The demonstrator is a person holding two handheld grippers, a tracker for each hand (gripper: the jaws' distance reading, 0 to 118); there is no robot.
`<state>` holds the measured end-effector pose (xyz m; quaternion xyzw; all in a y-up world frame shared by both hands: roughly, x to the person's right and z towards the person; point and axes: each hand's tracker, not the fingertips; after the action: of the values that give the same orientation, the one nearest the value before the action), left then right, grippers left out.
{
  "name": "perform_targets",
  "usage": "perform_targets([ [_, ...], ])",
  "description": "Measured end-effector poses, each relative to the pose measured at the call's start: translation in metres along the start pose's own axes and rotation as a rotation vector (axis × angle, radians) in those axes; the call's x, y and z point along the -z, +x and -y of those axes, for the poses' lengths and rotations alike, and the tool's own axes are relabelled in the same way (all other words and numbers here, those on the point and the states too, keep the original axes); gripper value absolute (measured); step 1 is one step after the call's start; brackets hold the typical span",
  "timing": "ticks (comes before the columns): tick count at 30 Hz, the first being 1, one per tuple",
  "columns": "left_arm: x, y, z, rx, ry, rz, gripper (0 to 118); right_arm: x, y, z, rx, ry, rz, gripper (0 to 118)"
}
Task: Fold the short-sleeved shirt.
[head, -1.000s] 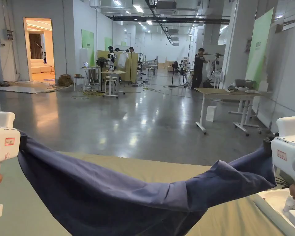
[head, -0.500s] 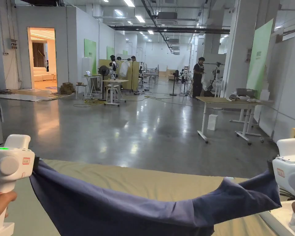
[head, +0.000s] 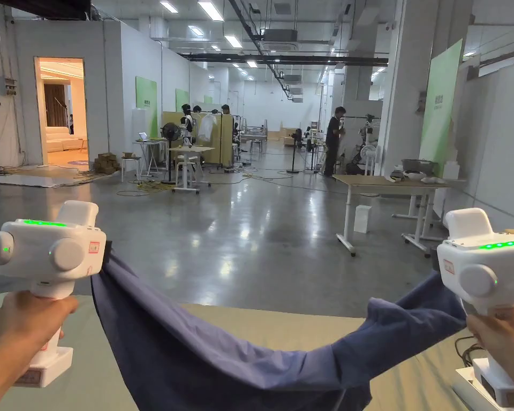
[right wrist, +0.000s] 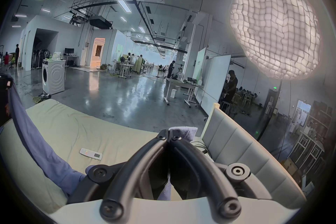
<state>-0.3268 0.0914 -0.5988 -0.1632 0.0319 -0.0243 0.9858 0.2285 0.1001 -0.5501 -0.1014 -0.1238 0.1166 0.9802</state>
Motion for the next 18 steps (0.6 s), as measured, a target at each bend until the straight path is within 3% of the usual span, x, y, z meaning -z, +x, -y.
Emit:
perform_targets([
  [7, -0.006, -0.014, 0.020, -0.001, 0.001, 0.000, 5, -0.009, 0.011, 0.013, 0.010, -0.001, 0.007, 0],
  [18, -0.064, -0.058, 0.173, -0.076, -0.129, 0.036, 5, -0.089, 0.008, 0.143, -0.021, -0.110, -0.045, 0],
])
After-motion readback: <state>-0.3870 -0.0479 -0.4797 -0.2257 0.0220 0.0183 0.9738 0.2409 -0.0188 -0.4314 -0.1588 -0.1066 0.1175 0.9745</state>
